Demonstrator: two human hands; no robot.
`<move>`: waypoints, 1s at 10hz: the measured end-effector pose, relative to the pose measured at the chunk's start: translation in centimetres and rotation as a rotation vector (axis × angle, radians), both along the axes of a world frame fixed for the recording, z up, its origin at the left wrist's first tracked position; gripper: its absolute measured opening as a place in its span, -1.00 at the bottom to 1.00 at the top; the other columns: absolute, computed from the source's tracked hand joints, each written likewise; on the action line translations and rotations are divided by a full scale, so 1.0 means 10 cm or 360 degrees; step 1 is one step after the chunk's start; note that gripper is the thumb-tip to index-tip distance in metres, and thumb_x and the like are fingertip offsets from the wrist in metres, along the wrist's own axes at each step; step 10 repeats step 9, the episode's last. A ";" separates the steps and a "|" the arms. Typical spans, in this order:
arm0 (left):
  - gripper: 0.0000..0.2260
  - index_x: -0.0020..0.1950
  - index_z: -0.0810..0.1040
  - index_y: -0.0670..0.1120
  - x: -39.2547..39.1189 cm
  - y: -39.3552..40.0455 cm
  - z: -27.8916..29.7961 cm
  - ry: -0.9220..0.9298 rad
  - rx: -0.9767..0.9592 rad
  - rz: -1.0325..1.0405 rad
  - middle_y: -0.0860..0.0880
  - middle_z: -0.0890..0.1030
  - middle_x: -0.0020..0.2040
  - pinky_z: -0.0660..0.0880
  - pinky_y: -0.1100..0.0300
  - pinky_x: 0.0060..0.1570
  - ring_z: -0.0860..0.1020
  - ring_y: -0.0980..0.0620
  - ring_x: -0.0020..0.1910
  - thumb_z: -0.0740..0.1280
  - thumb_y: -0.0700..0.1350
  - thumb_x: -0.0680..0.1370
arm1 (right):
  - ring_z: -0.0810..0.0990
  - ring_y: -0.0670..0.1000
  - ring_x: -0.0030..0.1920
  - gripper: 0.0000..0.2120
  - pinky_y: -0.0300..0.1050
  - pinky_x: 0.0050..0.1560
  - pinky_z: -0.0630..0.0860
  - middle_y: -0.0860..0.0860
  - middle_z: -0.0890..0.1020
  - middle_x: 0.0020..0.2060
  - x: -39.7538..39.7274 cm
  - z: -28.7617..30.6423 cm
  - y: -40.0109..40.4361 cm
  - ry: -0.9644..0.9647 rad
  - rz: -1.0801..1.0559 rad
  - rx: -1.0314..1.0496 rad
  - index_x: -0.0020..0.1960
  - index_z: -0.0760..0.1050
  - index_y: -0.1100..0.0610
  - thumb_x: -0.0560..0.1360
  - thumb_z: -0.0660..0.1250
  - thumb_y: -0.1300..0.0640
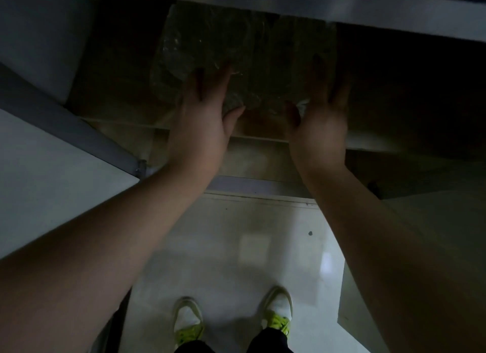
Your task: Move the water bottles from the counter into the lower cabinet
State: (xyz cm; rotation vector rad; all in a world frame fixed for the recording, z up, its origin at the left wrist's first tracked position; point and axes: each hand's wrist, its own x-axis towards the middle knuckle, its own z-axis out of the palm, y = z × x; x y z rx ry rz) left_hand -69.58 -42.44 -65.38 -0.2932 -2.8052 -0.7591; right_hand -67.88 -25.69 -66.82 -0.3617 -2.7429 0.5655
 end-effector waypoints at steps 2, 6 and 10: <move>-0.49 0.45 0.41 -0.12 -0.28 0.01 0.03 0.0281 -0.0554 -0.0001 -0.24 0.45 0.39 0.34 -0.19 0.28 0.43 -0.32 0.32 0.34 0.02 0.53 | 0.08 0.24 0.54 -0.33 0.12 0.45 0.25 0.20 0.01 0.57 -0.21 0.08 0.03 -0.0109 -0.0070 -0.0020 0.59 -0.04 0.02 0.61 0.21 -0.07; -0.28 0.61 -0.05 -0.06 -0.30 0.04 0.10 -0.0069 -0.0589 -0.0118 -0.14 0.02 0.61 0.03 -0.08 0.48 0.08 -0.20 0.55 0.26 0.07 0.57 | 0.02 0.27 0.54 -0.19 0.22 0.41 0.30 0.19 -0.08 0.58 -0.14 0.22 0.07 -0.0289 0.0048 -0.0152 0.59 -0.18 -0.01 0.56 0.26 -0.12; -0.47 0.50 0.30 -0.06 0.49 -0.27 0.28 -0.0114 -0.0632 -0.0406 -0.15 0.34 0.47 0.25 -0.14 0.39 0.31 -0.20 0.42 0.25 0.00 0.53 | 0.14 0.20 0.51 -0.30 0.19 0.46 0.23 0.18 0.16 0.52 0.79 0.38 -0.05 -0.0330 0.0111 -0.0268 0.56 0.04 0.05 0.54 0.32 0.07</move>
